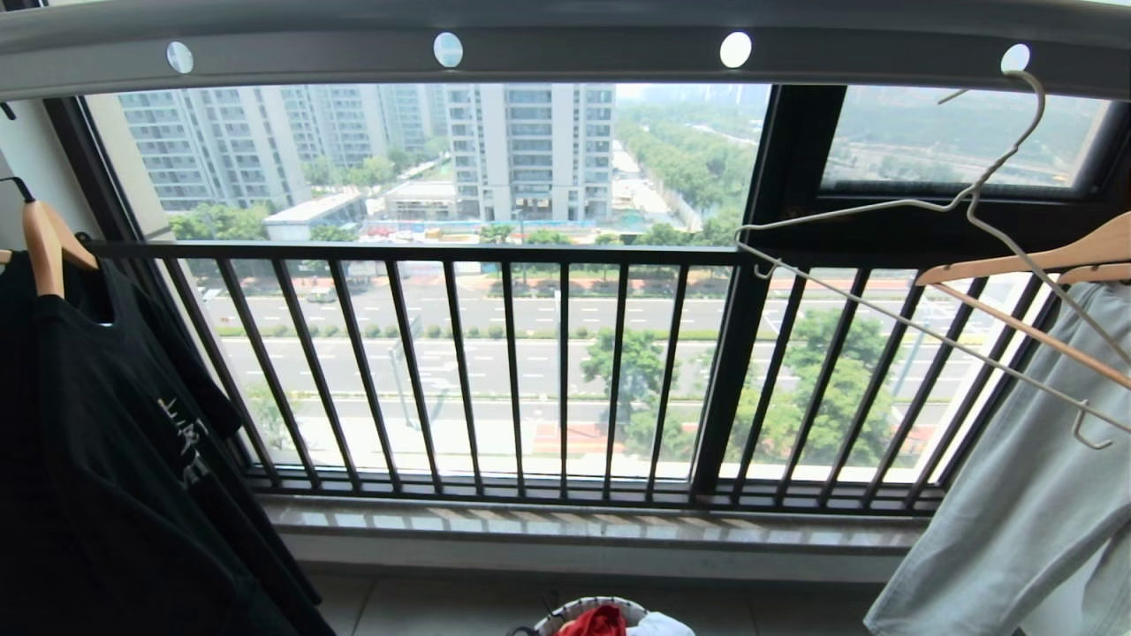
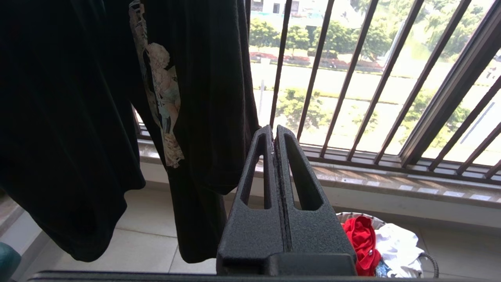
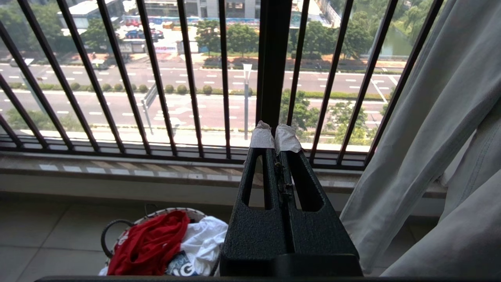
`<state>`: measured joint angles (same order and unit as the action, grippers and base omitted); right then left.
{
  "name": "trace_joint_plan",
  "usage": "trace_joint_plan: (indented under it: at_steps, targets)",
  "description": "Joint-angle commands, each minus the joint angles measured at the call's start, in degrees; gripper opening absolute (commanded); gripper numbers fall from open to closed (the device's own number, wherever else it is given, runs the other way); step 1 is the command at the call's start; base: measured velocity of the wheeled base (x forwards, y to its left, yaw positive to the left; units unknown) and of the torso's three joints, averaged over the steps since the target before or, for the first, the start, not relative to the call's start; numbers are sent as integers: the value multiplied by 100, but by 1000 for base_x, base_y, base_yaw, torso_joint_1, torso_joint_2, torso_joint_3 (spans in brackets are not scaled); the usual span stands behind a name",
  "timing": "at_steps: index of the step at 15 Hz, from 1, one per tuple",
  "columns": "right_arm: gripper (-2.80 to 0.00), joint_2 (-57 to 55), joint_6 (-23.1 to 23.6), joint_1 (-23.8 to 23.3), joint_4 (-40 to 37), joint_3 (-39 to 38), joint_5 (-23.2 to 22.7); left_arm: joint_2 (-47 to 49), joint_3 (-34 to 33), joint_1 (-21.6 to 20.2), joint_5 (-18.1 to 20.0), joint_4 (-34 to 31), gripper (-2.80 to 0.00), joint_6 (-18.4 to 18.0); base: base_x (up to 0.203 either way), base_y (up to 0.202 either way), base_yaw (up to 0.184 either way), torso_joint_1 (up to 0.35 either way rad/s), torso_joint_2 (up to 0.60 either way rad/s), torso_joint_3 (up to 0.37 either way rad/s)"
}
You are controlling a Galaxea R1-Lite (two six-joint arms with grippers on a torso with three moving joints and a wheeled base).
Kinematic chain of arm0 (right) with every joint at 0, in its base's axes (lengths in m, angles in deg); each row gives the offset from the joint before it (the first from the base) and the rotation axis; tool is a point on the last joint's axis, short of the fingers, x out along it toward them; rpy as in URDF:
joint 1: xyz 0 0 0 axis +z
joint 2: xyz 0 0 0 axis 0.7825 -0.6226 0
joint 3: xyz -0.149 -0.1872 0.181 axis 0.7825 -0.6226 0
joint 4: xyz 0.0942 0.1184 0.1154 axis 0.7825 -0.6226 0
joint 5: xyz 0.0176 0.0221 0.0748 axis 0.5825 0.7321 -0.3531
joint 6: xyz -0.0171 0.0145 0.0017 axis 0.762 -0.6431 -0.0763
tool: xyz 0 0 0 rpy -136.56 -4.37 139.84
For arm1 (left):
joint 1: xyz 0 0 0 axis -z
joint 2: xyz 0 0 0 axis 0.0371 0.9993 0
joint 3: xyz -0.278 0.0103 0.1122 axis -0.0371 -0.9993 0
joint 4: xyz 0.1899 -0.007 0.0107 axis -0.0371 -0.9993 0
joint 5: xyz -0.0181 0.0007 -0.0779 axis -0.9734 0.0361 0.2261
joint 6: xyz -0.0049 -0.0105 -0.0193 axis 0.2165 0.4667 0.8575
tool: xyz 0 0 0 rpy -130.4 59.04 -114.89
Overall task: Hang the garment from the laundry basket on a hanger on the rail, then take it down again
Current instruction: Pick up the clothes rack on the clothesline
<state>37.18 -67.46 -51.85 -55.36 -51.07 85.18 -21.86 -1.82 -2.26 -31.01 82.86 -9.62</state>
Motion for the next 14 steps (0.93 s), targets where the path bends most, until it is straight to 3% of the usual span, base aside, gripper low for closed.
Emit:
trace_joint_plan:
  at_steps: [1,14]
  targets:
    - [-280,-7,7,0,0,-9,-3,-1,0,-4,-3,1,-280,4,0,0,0,0,0,0]
    - [-280,-7,42,0,0,-9,-12,-1,0,-4,-3,-1,-280,4,0,0,0,0,0,0]
